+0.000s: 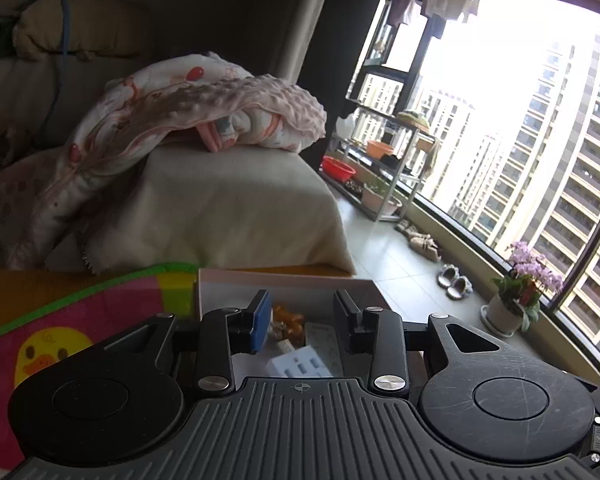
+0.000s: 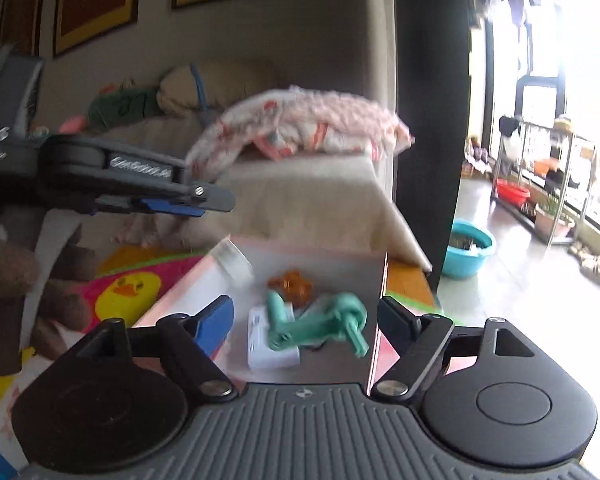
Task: Organize rigid objects
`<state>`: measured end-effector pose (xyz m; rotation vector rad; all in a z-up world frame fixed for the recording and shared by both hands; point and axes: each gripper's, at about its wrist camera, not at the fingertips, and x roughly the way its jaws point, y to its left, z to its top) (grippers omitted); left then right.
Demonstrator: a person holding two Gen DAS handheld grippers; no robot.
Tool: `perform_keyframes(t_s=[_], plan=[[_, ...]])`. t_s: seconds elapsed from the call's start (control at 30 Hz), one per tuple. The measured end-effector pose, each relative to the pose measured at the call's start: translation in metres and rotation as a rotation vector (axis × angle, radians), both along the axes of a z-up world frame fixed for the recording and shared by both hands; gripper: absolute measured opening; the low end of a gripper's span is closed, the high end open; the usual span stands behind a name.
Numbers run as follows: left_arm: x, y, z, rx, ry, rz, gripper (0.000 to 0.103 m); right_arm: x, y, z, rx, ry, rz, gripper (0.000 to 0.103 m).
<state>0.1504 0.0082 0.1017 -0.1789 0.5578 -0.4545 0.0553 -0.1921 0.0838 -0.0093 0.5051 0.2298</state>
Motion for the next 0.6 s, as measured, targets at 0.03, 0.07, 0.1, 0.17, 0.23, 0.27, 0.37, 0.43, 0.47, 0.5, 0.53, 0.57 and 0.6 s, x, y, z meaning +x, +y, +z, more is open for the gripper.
perform_keyframes(t_s=[0.03, 0.07, 0.1, 0.17, 0.23, 0.27, 0.37, 0.43, 0.47, 0.5, 0.53, 0.57, 0.6], plan=[[-0.014, 0.003, -0.002, 0.019, -0.017, 0.000, 0.038, -0.011, 0.000, -0.006, -0.010, -0.002, 0.009, 0.084], [-0.030, 0.006, -0.004, 0.036, -0.032, -0.001, 0.038, -0.022, 0.000, -0.012, -0.022, -0.004, 0.009, 0.089], [-0.047, 0.008, -0.006, 0.048, -0.046, -0.004, 0.038, -0.034, 0.000, -0.019, -0.030, -0.003, 0.011, 0.090], [-0.083, 0.015, -0.013, 0.051, -0.059, -0.020, 0.038, -0.054, -0.001, -0.033, -0.042, 0.032, 0.035, 0.090], [-0.120, 0.021, -0.023, 0.048, -0.060, -0.046, 0.038, -0.068, -0.003, -0.046, -0.043, 0.095, 0.055, 0.090], [-0.136, 0.023, -0.028, 0.063, -0.065, -0.055, 0.038, -0.076, -0.005, -0.051, -0.040, 0.120, 0.061, 0.090], [-0.177, 0.026, -0.045, 0.151, -0.072, -0.051, 0.038, -0.100, -0.005, -0.059, -0.043, 0.161, 0.083, 0.090], [-0.187, 0.030, -0.058, 0.181, -0.028, -0.030, 0.038, -0.116, -0.004, -0.059, -0.047, 0.161, 0.109, 0.090], [-0.190, 0.034, -0.064, 0.181, -0.001, -0.019, 0.038, -0.124, -0.002, -0.058, -0.056, 0.156, 0.129, 0.090], [-0.192, 0.037, -0.070, 0.182, 0.018, -0.007, 0.038, -0.131, 0.002, -0.056, -0.068, 0.150, 0.152, 0.090], [-0.194, 0.040, -0.073, 0.187, 0.025, 0.008, 0.038, -0.137, 0.007, -0.056, -0.084, 0.143, 0.178, 0.090], [-0.197, 0.042, -0.077, 0.197, 0.028, 0.023, 0.038, -0.140, 0.012, -0.055, -0.100, 0.136, 0.202, 0.091], [-0.198, 0.043, -0.080, 0.202, 0.033, 0.038, 0.038, -0.146, 0.018, -0.055, -0.114, 0.131, 0.221, 0.091]])
